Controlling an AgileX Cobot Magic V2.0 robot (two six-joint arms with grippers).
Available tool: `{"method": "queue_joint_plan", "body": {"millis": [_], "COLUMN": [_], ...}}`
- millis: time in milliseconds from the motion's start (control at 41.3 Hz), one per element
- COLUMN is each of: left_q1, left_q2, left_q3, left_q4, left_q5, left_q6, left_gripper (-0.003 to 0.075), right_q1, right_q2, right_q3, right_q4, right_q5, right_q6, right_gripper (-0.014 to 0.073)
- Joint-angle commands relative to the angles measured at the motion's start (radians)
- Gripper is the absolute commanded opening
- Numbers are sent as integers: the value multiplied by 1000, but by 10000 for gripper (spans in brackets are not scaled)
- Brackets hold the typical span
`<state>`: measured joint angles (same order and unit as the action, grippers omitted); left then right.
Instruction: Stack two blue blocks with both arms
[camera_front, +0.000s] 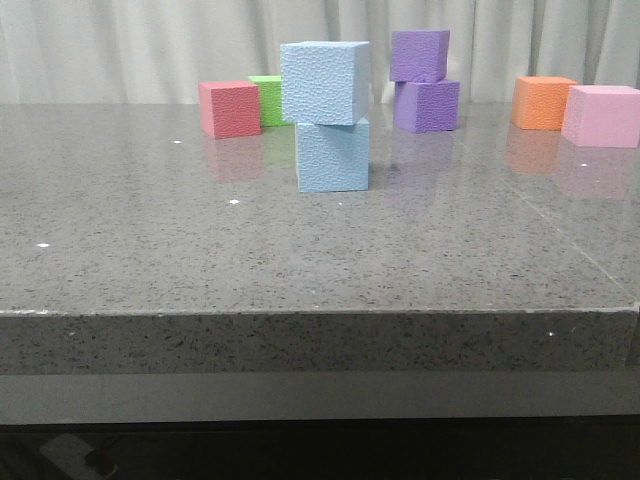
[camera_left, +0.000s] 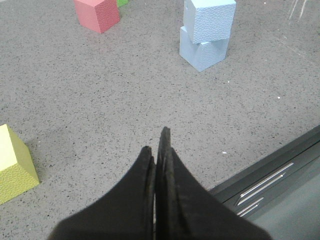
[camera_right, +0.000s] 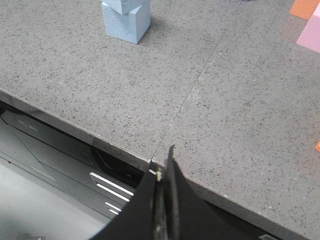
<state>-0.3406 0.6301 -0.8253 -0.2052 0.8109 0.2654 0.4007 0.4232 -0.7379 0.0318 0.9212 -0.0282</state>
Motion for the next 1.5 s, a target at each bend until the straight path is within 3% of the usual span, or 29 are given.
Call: {"method": "queue_joint_plan", "body": {"millis": [0, 242, 703, 799, 969, 1187, 1478], "left_q1": [1, 3, 272, 263, 249, 251, 251], "left_q2": [-1, -68, -538, -583, -620, -623, -655], "left_q3": [-25, 41, 518, 601, 705, 837, 835], "left_q4": [-11, -13, 10, 52, 286, 283, 245], "left_q5": [-74, -128, -459, -537, -648, -881, -858], "left_q6": [-11, -11, -11, -77, -321, -321, -317], "left_gripper": [-20, -20, -20, -20, -20, -20, -20], "right_q1": [-6, -6, -6, -6, -6, -6, -6], "right_q2": [5, 5, 5, 5, 5, 5, 5], "right_q3": [-22, -22, -22, -22, -22, -22, -22], "right_q4": [-12, -12, -12, -12, -12, -12, -12], "right_q5": [-69, -69, -69, -69, -69, -69, -68], "right_q6": [-10, -10, -10, -10, -10, -10, -10], "right_gripper": [-67, -67, -67, -67, -67, -67, -67]}}
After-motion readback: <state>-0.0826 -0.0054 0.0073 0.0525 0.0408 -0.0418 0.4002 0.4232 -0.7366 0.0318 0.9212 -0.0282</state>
